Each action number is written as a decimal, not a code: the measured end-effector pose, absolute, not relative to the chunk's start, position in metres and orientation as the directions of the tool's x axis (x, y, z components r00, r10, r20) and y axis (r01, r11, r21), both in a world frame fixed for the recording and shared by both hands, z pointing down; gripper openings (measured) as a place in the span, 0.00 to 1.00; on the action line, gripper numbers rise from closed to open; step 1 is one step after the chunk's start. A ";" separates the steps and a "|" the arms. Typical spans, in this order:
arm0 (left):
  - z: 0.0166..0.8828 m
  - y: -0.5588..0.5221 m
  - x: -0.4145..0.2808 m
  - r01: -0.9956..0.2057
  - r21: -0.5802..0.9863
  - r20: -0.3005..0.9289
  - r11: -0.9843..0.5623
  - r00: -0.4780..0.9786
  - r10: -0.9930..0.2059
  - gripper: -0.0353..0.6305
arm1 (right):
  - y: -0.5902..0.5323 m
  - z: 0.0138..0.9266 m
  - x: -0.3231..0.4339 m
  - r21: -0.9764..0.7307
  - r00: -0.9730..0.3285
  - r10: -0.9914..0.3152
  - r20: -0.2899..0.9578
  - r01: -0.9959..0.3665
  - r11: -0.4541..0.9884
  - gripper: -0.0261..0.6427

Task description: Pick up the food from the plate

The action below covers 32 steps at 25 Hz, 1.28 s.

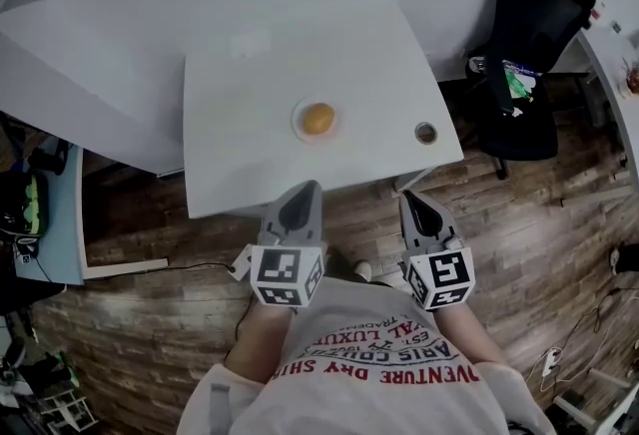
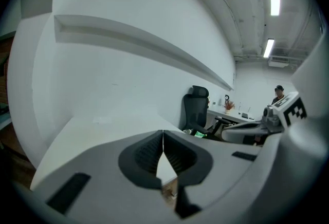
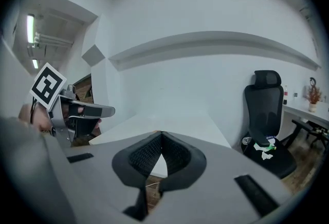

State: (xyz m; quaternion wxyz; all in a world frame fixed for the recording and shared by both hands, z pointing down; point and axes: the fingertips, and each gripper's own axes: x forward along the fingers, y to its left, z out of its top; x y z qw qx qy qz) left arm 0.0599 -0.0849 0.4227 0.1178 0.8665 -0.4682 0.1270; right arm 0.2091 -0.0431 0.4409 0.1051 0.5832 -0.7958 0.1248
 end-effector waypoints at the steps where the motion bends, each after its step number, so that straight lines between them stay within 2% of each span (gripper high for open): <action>1: 0.424 -0.091 0.058 -0.848 0.086 0.334 -0.523 0.519 -0.787 0.06 | -0.050 0.442 0.208 -0.079 -0.307 -0.898 0.315 -0.951 0.298 0.05; 17: 0.434 -0.236 0.059 -0.847 0.119 0.350 -0.518 0.524 -0.776 0.06 | -0.195 0.445 0.196 -0.078 -0.324 -0.881 0.344 -0.945 0.318 0.05; 25: 0.457 -0.292 0.050 -0.821 0.142 0.399 -0.553 0.559 -0.727 0.06 | -0.262 0.457 0.188 -0.093 -0.300 -0.875 0.381 -0.954 0.286 0.05; 32: 0.486 -0.304 0.048 -0.817 0.163 0.465 -0.553 0.558 -0.688 0.06 | -0.292 0.473 0.178 -0.103 -0.334 -0.841 0.425 -0.941 0.322 0.05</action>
